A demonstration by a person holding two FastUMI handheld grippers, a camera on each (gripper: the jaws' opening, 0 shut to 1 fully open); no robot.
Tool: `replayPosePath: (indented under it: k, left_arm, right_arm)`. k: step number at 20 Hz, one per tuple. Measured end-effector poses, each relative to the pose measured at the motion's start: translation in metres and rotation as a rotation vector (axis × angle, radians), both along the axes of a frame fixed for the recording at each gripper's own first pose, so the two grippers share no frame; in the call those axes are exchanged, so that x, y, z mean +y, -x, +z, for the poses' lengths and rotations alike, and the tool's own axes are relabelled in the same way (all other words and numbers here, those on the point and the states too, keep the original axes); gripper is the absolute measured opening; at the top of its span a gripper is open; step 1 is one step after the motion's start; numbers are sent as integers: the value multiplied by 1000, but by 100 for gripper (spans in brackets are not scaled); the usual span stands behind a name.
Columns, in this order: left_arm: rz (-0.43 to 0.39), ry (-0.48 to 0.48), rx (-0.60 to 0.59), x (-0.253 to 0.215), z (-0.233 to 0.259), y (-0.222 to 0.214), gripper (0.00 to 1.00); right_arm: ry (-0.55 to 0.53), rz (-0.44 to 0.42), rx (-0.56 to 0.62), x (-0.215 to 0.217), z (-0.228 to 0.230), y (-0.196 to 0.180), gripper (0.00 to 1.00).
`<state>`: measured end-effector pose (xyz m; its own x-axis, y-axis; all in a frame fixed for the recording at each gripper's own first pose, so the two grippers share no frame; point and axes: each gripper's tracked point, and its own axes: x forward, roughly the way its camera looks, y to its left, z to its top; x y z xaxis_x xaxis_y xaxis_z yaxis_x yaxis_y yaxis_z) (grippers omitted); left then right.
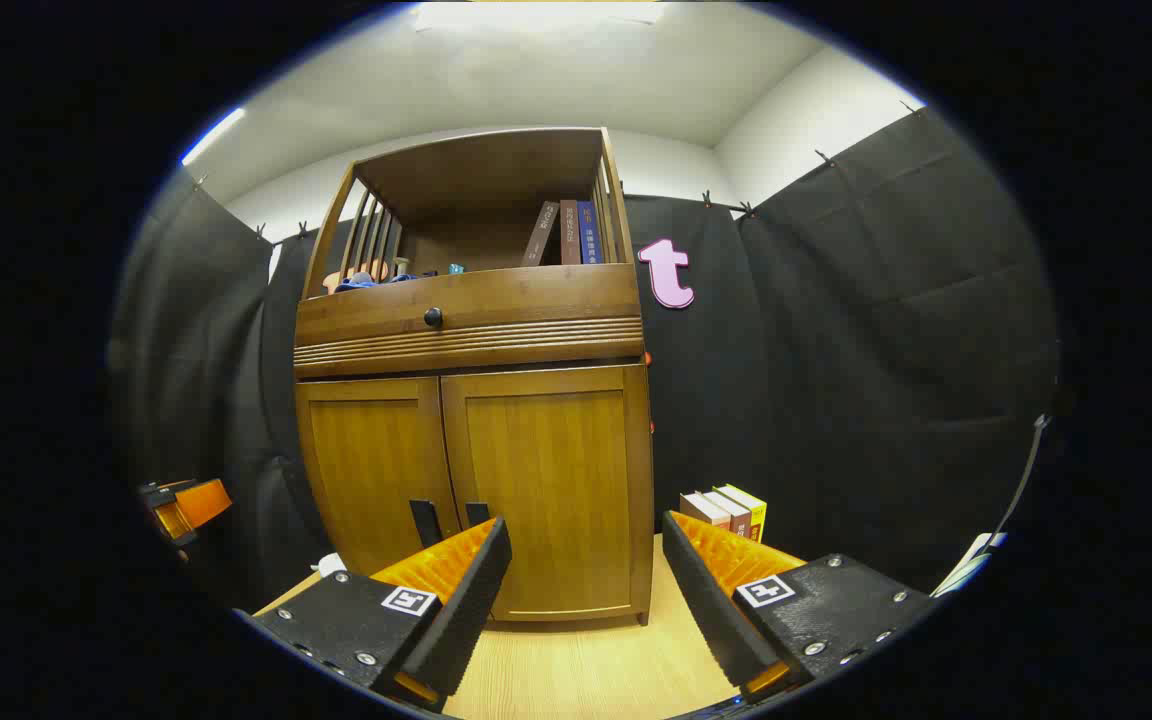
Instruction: Open the right door of the double-door shoe cabinet with the right hand, and open the left door with the left hand.
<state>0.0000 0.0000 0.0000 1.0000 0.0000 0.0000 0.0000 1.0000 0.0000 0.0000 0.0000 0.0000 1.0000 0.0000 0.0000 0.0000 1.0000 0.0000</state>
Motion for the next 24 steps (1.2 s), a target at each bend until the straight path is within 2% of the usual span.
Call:
replayPosePath:
  k: [1,3,5,6,12,13,14,17,18,19,23,24]
  left_arm:
    - [-2,-5,-4,0,1,-1,94]
    - [3,-24,-4,4,1,-2,97]
    - [18,-35,0,9,-1,-4,99]
    - [18,-31,4,10,-2,-4,94]
    - [18,-11,10,18,-3,-4,96]
    - [19,-12,8,19,-3,-4,96]
    - [19,-14,3,20,-2,-4,96]
    - [22,-25,-4,23,1,-5,94]
    - [20,-26,-5,23,1,-5,96]
    - [18,-27,-5,23,1,-6,94]
    - [23,-24,-5,26,1,-4,96]
    - [27,-24,-3,28,0,-5,94]
  right_arm:
    - [2,-1,2,1,0,0,94]
    - [6,-1,3,4,0,-1,97]
    - [8,1,8,7,-3,-1,93]
    - [7,4,12,10,-3,-2,94]
    - [5,9,32,18,-11,-6,93]
    - [3,9,37,20,-12,-7,86]
    - [1,11,41,22,-13,-9,93]
    - [-1,19,51,30,-17,-13,93]
    - [3,22,56,34,-19,-16,100]
    - [2,27,67,37,-24,-19,93]
    - [-22,58,103,54,-40,-30,94]
    - [-22,64,109,59,-44,-33,93]
